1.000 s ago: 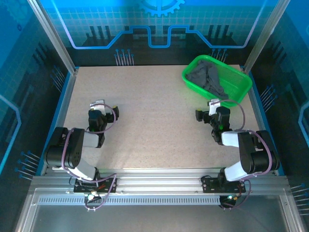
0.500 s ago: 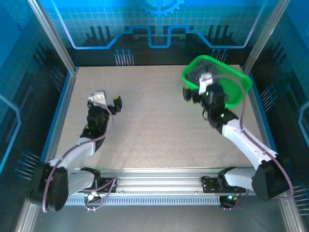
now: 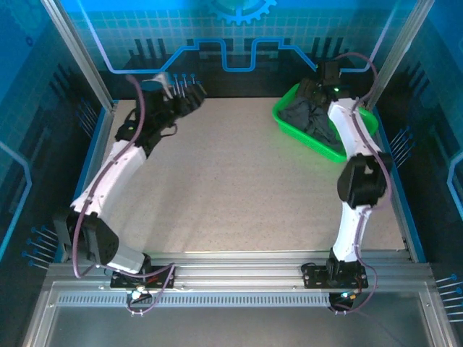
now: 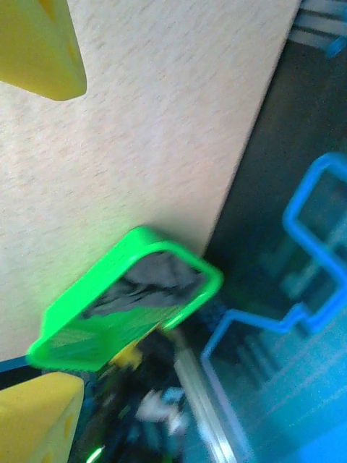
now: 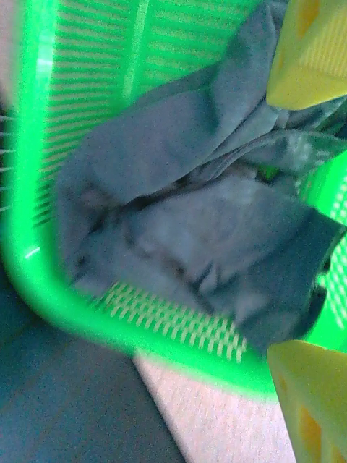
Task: Fold and stack the t-shirts
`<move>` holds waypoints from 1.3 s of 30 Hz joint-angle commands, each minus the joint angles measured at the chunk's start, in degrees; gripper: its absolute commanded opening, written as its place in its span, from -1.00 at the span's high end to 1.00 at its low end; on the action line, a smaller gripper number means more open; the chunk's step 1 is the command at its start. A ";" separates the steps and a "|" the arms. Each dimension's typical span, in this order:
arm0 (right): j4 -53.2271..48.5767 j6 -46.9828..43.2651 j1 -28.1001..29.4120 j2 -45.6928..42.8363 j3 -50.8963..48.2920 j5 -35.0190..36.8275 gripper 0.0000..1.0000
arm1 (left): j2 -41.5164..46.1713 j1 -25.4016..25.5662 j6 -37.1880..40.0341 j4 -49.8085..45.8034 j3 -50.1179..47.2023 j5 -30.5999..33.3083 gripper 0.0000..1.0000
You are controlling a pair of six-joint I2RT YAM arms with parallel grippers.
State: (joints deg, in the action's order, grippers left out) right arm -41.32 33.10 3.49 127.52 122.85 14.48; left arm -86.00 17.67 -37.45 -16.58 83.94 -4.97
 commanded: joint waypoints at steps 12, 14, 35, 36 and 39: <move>-8.71 -0.01 -2.06 12.79 10.59 -0.83 1.00 | 8.23 3.47 -3.20 -4.75 -4.45 -4.07 -0.77; -3.18 -0.75 -1.03 7.33 4.90 -0.08 1.00 | 8.63 3.42 -3.32 -4.98 -5.39 -4.08 -0.77; 6.63 -3.04 26.30 -34.03 1.69 12.72 1.00 | 9.29 2.86 -1.57 -16.70 -4.85 11.40 -0.76; 6.60 -1.73 29.26 -34.39 0.02 12.91 1.00 | 9.56 2.62 -1.57 -18.26 -4.31 13.22 -0.76; 8.01 3.20 37.27 -34.31 -7.69 13.33 1.00 | 10.66 1.40 -1.65 -21.70 -3.61 17.15 -0.77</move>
State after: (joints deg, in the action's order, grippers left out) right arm -32.84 32.16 35.81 91.33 120.57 26.61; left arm -77.76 20.23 -40.29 -32.34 78.06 5.50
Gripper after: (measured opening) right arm 0.046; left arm 0.883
